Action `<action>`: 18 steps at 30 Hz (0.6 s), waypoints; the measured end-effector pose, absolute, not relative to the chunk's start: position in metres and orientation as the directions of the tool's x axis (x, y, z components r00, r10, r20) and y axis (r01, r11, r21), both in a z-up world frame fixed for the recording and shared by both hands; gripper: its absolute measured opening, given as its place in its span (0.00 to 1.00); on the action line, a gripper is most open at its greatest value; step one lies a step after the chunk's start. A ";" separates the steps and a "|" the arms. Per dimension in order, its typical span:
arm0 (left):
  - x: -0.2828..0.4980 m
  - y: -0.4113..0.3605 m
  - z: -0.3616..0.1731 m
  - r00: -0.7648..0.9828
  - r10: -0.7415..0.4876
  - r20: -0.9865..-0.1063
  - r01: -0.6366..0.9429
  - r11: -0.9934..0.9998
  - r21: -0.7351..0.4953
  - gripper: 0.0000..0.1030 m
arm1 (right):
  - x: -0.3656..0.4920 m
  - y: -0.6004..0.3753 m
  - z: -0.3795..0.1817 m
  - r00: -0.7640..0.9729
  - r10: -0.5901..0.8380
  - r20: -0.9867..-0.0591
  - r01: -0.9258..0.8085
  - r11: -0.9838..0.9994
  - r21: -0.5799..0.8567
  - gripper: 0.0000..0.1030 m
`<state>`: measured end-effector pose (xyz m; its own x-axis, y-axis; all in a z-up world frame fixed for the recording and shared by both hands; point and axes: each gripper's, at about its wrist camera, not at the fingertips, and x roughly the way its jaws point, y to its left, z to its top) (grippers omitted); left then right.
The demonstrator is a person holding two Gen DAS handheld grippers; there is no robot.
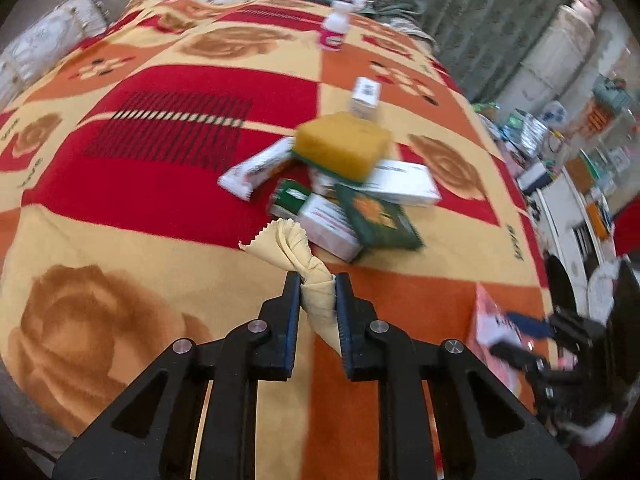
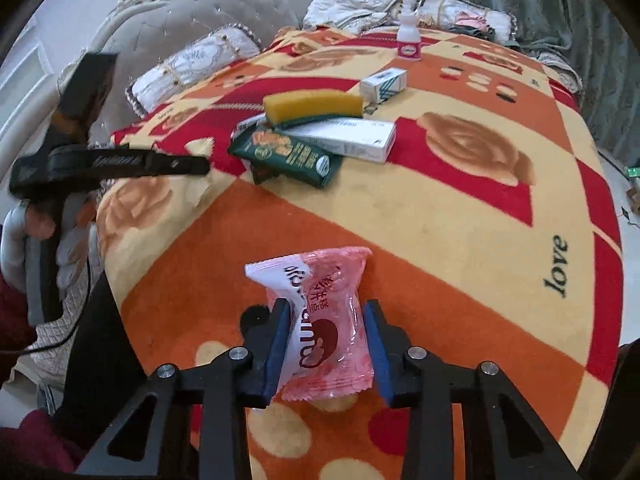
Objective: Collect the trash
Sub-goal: 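Grasp the beige paper napkin with the left tool while the right tool grasps the pink candy wrapper, then carry the napkin and wrapper over the black bin and open both tools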
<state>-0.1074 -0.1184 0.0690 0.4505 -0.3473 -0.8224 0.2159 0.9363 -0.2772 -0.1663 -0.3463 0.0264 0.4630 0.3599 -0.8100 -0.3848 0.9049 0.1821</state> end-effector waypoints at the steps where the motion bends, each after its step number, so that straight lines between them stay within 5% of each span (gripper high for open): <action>1: -0.111 -0.122 0.072 0.449 -0.355 -0.820 0.230 0.933 -0.277 0.14 | -0.166 -0.348 0.029 0.469 0.361 -0.806 -0.380 0.906 0.185 0.35; 18: -0.136 -0.246 0.095 0.373 -0.481 -0.793 0.472 0.834 -0.284 0.14 | -0.189 -0.417 0.061 0.591 0.273 -0.759 -0.228 0.959 0.167 0.33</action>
